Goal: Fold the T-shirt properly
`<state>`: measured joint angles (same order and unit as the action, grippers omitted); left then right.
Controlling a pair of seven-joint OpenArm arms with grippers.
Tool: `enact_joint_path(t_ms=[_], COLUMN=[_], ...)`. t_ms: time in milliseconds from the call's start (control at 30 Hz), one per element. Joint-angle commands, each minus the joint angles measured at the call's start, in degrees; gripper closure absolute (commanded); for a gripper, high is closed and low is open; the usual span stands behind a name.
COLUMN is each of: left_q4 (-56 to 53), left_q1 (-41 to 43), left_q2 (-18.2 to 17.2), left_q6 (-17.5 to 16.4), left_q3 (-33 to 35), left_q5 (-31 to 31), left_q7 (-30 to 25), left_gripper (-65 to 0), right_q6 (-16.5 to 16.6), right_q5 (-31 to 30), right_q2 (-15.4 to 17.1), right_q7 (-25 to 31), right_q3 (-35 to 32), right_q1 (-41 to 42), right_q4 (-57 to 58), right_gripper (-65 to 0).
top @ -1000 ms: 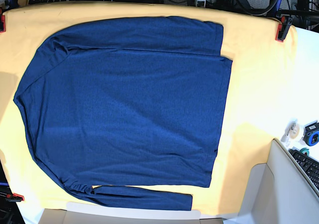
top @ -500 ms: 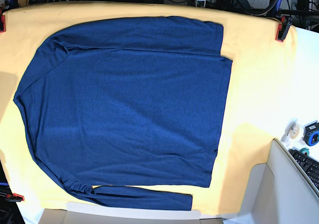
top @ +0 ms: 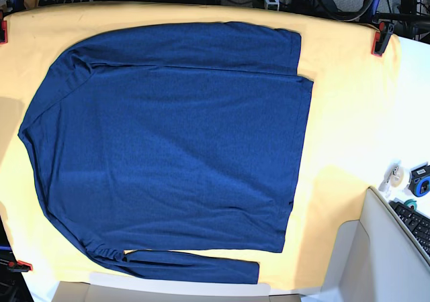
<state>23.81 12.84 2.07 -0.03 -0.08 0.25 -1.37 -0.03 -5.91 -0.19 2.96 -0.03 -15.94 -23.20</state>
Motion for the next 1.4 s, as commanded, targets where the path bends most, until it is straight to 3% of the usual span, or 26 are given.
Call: enact_joint_path(t_ms=[0,200,467,667,867,1367], left_q4=[2.87,21.86,40.58,53.15,54.03,54.03], left_q1=[2.76,13.22,20.7,26.24,26.85,27.03], left_q2=[0.09,-0.09,-0.09,-0.09,-2.81,-2.64], left_q6=[-0.1,-0.1,-0.19,-0.19,-0.19,-0.19], left_q3=[-0.06,-0.06,0.03,0.12,4.96,7.77], left_q5=[-0.21,-0.3,-0.3,-0.3,-0.38,-0.38], left_q7=[0.0,5.19,13.19,15.48,16.79,16.88], left_gripper=[0.0,0.0,0.0,0.0,0.0,0.0], right_q6=[-0.01,-0.01,-0.01,-0.1,-0.19,-0.19], right_q5=[-0.02,0.07,0.07,0.07,0.07,0.07], right_q2=[0.67,2.69,3.48,6.47,7.79,7.79], right_q7=[0.07,0.07,0.07,0.16,0.16,0.16], right_q3=[0.16,-0.19,-0.19,0.34,0.34,0.25], right_q1=[-2.91,-13.37,-22.96,-29.73,-29.37,-29.2], right_q4=[-2.25,-16.4,-29.85,-41.55,-40.93,-40.58], right_gripper=[0.0,0.0,0.0,0.0,0.0,0.0])
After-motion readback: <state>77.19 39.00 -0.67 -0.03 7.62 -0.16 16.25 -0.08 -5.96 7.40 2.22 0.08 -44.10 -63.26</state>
